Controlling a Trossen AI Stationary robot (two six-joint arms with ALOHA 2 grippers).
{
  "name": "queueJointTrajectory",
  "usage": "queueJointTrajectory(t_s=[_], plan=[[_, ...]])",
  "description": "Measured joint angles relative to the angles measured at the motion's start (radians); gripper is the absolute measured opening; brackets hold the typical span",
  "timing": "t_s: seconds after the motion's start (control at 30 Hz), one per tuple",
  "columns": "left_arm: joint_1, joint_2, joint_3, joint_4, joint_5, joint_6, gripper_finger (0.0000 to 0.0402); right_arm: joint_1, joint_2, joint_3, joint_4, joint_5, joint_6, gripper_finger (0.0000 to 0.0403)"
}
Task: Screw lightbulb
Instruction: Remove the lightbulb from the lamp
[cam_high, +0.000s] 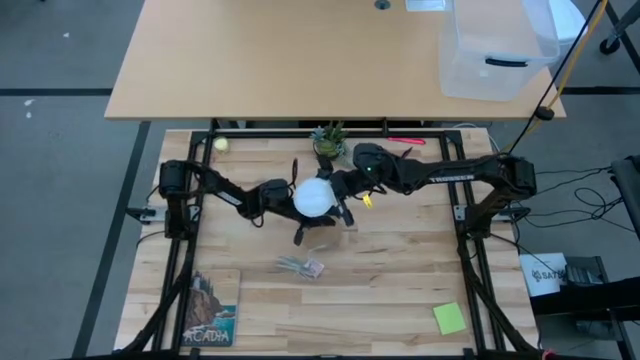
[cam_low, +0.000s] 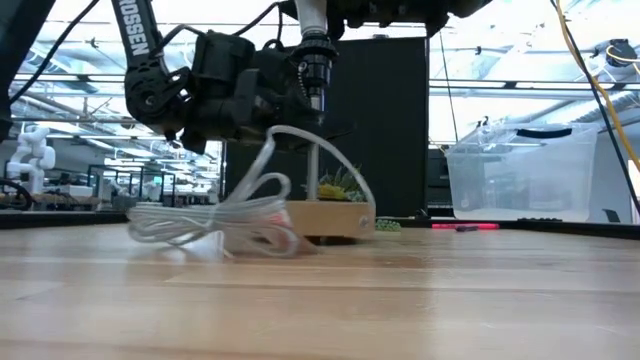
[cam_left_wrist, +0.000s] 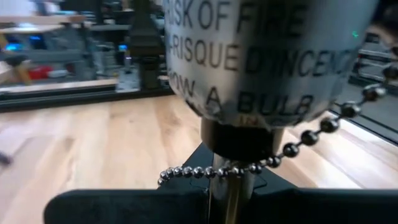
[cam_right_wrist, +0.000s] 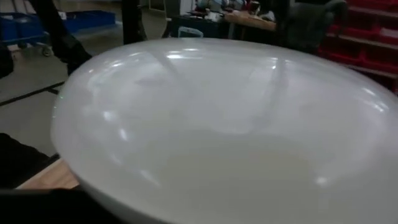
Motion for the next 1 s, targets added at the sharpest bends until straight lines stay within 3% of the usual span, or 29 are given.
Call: queueJointTrajectory(t_s=[0.13,0.43,0.57,0.73,1.0], plan=[[-0.024,0.000,-0.001,0.008,-0.108,-0.022,0.0022,0.006,-0.012,0.000,-0.043,0.031,0.018,0.0278],[-0.067,0.001,-0.078,0.098,-0.254,-0.084,0.0022,0.031,-0.036,0.000,-0.113,0.241,0.053,0.0277],[-0.065,0.001,-0.115,0.154,-0.269,-0.093,0.0022,0.046,-0.040,0.000,-0.127,0.323,0.066,0.0277],[-0.074,0.001,-0.124,0.163,-0.294,-0.092,0.0022,0.065,-0.040,-0.015,-0.106,0.343,0.102,0.0277],[-0.076,0.001,-0.124,0.168,-0.310,-0.107,0.0022,0.133,-0.033,-0.074,-0.028,0.506,0.147,0.0277]])
